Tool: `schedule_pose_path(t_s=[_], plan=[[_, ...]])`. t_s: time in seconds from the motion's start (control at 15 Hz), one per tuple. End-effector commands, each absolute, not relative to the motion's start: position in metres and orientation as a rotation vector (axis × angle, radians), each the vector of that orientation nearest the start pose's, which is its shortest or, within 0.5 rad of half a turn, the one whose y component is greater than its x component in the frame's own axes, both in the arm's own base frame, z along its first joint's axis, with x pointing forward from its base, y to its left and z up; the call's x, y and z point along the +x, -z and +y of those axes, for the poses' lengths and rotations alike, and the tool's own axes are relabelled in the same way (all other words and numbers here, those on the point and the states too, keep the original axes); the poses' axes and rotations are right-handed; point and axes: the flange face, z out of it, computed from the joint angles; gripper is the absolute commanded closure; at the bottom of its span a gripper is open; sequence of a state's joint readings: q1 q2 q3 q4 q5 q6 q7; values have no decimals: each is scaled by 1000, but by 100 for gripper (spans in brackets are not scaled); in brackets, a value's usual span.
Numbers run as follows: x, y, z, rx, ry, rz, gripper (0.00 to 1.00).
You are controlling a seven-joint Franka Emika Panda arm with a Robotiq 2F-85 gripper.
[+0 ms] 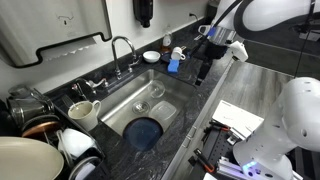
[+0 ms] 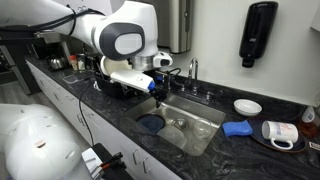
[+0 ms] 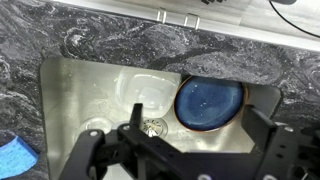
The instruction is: Turn the faucet handle on the right clockwise
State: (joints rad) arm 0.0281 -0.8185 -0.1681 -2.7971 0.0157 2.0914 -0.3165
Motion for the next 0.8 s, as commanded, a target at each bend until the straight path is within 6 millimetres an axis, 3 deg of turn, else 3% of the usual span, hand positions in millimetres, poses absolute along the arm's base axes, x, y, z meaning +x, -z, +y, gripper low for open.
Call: schedule_pose_path(t_s=[0.0, 0.4, 0.73], plan=[[332, -425, -50, -2982, 243, -33, 0], [405, -415, -69, -2884, 452, 465, 0], [467, -436, -86, -2709, 456, 853, 0]])
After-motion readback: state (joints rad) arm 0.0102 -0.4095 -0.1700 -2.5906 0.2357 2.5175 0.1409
